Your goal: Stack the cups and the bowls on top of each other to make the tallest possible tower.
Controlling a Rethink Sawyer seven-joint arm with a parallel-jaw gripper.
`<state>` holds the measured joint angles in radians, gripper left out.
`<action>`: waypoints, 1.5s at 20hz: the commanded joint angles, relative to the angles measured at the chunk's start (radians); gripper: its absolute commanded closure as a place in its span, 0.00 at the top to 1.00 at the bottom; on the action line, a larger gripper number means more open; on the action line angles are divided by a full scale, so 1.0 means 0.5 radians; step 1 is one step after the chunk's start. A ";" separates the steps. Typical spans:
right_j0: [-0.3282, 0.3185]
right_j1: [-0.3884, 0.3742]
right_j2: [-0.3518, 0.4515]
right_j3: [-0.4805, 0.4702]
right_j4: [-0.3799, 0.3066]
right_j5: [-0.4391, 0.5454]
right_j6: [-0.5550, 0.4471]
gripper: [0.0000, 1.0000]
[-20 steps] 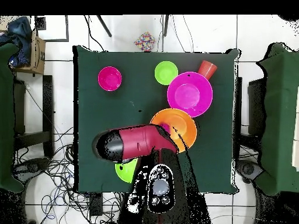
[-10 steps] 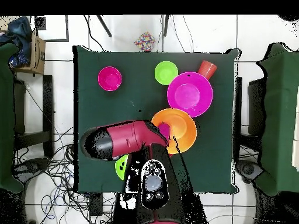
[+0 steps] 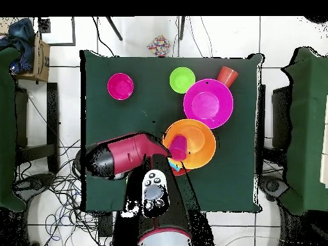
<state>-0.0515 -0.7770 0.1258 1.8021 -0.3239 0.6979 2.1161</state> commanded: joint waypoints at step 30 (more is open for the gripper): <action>0.174 0.424 -0.005 -0.023 -0.523 -0.320 0.020 1.00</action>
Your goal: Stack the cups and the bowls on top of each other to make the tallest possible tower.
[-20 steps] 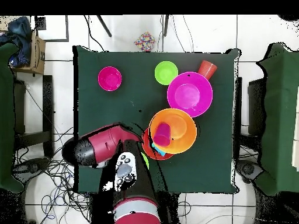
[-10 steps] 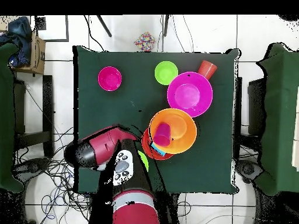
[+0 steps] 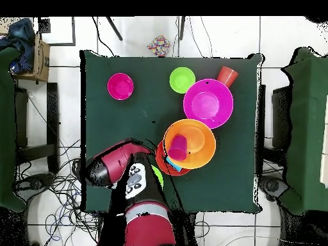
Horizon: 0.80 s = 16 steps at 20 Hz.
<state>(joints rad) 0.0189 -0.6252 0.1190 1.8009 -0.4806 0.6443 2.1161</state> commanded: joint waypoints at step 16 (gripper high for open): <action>0.030 0.185 -0.028 -0.024 -0.212 -0.212 -0.050 0.00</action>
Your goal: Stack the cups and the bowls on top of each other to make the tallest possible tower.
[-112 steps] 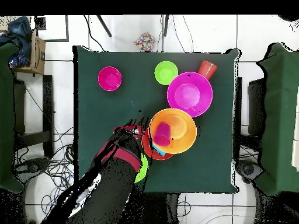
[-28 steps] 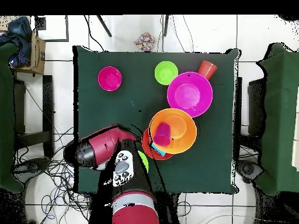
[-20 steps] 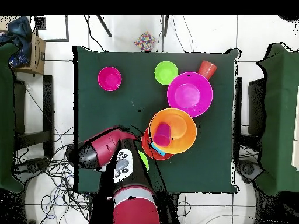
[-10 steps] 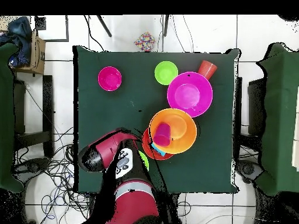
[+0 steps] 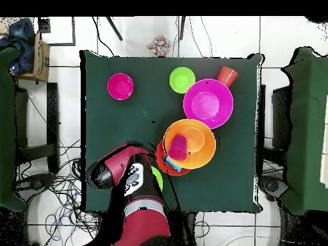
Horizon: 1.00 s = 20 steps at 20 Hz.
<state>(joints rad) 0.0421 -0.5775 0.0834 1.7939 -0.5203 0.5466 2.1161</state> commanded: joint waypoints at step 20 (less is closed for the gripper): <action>-0.013 0.071 0.038 0.008 -0.137 -0.089 -0.032 1.00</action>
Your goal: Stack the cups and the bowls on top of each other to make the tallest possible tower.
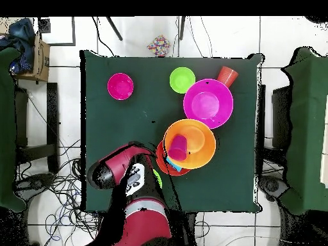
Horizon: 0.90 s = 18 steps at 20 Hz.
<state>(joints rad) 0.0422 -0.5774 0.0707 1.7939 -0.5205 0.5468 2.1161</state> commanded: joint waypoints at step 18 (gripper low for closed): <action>0.065 0.211 -0.067 0.009 -0.158 -0.250 0.120 1.00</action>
<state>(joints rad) 0.0513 -0.5610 0.0343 1.7928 -0.5205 0.5113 2.1161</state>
